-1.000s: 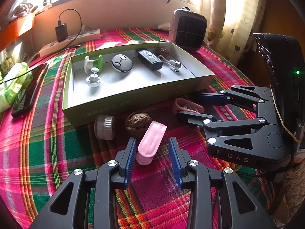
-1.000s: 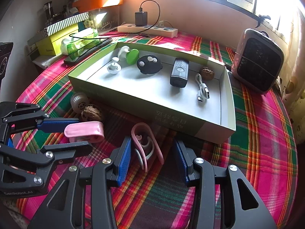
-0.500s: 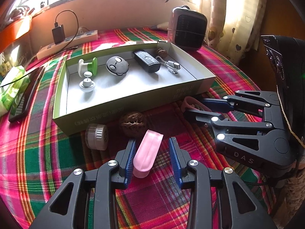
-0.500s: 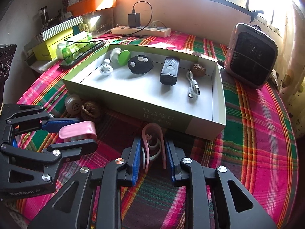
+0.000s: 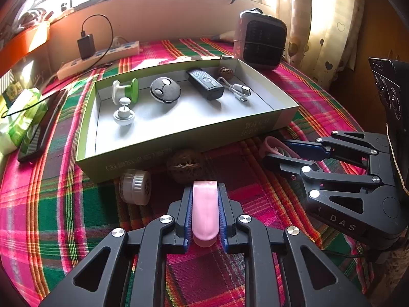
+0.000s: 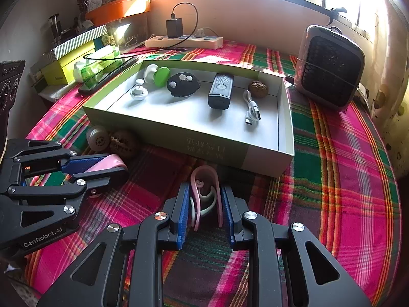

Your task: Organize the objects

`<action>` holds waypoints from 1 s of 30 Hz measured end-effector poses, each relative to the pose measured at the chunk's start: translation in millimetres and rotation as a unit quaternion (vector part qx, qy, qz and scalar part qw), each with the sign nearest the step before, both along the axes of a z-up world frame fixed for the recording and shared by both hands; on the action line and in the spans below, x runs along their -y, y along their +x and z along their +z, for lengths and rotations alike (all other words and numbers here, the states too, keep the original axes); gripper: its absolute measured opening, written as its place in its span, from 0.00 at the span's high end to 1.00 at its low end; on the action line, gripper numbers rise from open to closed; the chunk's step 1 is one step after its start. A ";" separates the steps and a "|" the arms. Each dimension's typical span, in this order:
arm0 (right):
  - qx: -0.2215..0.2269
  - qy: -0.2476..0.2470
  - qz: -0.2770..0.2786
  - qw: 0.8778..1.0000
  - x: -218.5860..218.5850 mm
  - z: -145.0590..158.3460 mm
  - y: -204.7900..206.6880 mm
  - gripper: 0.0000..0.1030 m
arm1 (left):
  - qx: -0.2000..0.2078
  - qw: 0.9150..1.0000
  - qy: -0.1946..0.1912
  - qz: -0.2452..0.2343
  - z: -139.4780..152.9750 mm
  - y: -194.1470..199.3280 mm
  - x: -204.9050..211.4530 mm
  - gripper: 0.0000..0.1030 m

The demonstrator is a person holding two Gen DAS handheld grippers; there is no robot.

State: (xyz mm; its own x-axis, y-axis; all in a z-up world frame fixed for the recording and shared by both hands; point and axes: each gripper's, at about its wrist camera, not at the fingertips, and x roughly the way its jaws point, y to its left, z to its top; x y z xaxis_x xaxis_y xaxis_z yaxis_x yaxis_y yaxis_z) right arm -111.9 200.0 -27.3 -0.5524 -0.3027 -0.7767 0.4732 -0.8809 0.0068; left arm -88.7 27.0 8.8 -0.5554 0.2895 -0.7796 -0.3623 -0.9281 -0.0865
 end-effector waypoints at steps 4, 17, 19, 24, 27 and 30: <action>0.000 0.000 -0.001 1.000 -0.6 -0.1 0.8 0.76 | 0.000 1.000 0.001 0.001 0.2 0.0 0.5 0.85; 0.001 0.003 -0.007 1.000 -1.3 -1.1 1.3 0.76 | -0.007 1.000 -0.001 0.013 -0.1 1.8 -1.2 0.85; 0.001 0.003 -0.010 1.000 -1.1 -1.2 2.0 0.76 | -0.009 1.000 -0.003 0.015 -0.1 2.3 -1.6 0.85; 0.000 0.004 -0.016 1.000 -0.5 -0.8 4.7 0.76 | -0.013 1.000 -0.009 0.019 -0.1 3.5 -3.5 0.85; 0.001 0.003 -0.020 1.000 -0.4 -0.5 5.8 0.76 | -0.012 1.000 -0.007 0.019 -0.1 3.2 -3.4 0.84; 0.001 0.003 -0.023 1.000 0.1 -0.4 7.2 0.76 | -0.011 1.000 -0.005 0.022 0.1 3.7 -2.8 0.84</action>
